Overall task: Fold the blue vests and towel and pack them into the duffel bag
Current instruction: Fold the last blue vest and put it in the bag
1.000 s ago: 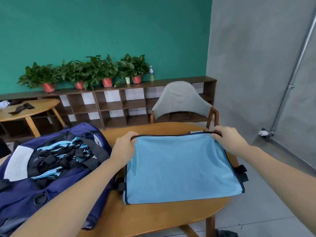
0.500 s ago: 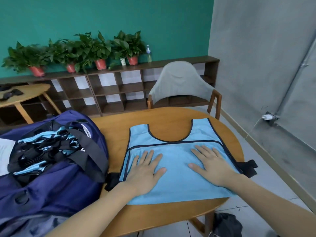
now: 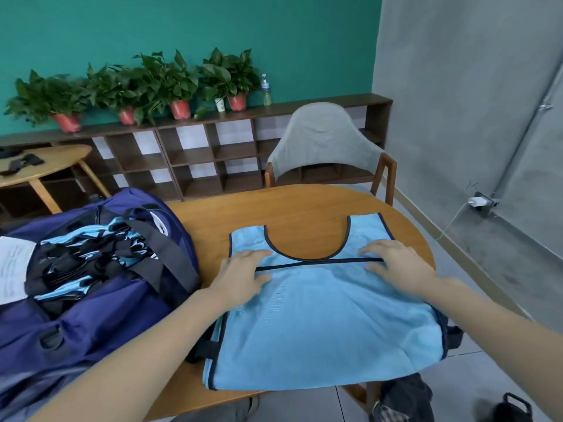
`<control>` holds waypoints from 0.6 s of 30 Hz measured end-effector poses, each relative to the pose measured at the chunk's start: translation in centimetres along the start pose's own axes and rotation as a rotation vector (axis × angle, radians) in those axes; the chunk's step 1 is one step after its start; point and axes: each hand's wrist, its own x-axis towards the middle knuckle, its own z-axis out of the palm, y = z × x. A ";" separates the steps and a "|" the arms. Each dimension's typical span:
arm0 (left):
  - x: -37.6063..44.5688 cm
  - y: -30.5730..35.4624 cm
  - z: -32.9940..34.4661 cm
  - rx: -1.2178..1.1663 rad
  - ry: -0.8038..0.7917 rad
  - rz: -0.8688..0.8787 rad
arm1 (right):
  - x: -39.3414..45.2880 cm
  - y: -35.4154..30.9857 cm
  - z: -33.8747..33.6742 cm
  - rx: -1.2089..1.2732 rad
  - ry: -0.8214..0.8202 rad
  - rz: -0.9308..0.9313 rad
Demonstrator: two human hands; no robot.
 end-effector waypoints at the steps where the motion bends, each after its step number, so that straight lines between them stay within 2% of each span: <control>1: 0.7 -0.6 -0.2 -0.014 -0.049 -0.028 | 0.7 0.7 -0.3 0.038 -0.058 0.025; 4: 2.1 -2.1 -0.5 -0.146 -0.154 -0.097 | 2.0 2.1 -1.0 0.174 -0.173 0.062; 8: 2.7 -3.0 -0.4 -0.298 -0.189 -0.131 | 2.7 2.5 -1.2 0.265 -0.183 0.065; 15: 1.4 -3.9 -3.6 -0.291 -0.128 -0.087 | 1.2 2.2 -4.8 0.478 -0.086 0.054; 18: 1.3 -3.8 -6.5 -0.428 -0.029 -0.087 | 1.6 1.7 -7.7 0.575 -0.011 0.031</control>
